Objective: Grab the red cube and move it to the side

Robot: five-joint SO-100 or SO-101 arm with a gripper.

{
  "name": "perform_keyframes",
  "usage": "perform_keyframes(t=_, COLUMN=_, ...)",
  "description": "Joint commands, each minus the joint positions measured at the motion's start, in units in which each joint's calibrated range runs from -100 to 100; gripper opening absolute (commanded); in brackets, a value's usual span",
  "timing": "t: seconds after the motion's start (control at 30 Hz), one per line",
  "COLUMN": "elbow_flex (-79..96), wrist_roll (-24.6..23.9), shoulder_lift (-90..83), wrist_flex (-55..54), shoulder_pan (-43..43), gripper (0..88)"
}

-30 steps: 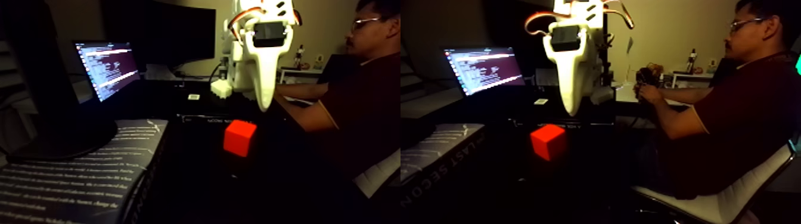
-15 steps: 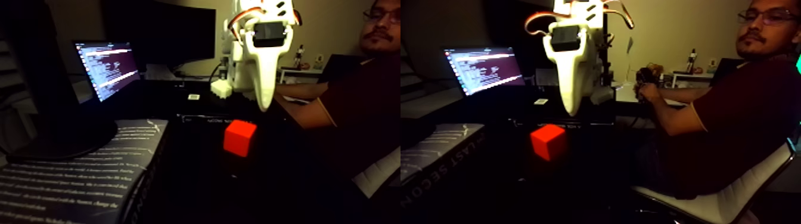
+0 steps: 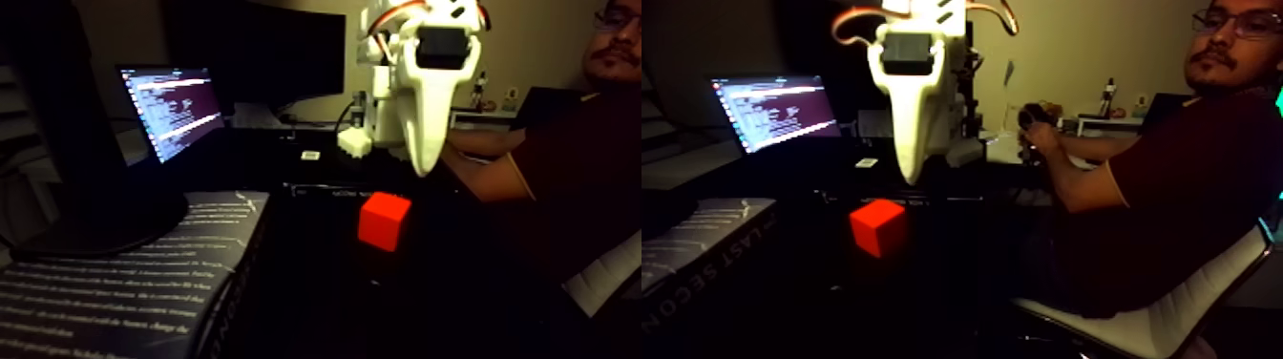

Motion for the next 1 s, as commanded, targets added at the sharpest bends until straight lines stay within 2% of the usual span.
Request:
perform_keyframes(t=0.0, elbow_flex=-7.3, wrist_roll=3.6, shoulder_lift=7.1, wrist_flex=-1.3, shoulder_pan=0.3, gripper=0.7)
perform_keyframes(t=0.17, elbow_flex=-17.5, wrist_roll=9.5, shoulder_lift=16.6, wrist_flex=-0.4, shoulder_pan=0.3, gripper=0.7)
perform_keyframes(t=0.33, elbow_flex=-25.1, wrist_roll=19.3, shoulder_lift=25.4, wrist_flex=0.3, shoulder_pan=1.4, gripper=0.6)
perform_keyframes(t=0.57, elbow_flex=-34.1, wrist_roll=29.1, shoulder_lift=35.6, wrist_flex=10.6, shoulder_pan=2.7, gripper=0.8)
perform_keyframes(t=0.67, elbow_flex=-36.9, wrist_roll=31.0, shoulder_lift=39.6, wrist_flex=14.2, shoulder_pan=2.8, gripper=0.8)
perform_keyframes(t=0.83, elbow_flex=-40.8, wrist_roll=31.3, shoulder_lift=44.9, wrist_flex=17.0, shoulder_pan=2.7, gripper=1.5)
perform_keyframes(t=0.97, elbow_flex=-41.7, wrist_roll=31.3, shoulder_lift=48.6, wrist_flex=16.6, shoulder_pan=3.3, gripper=9.8)
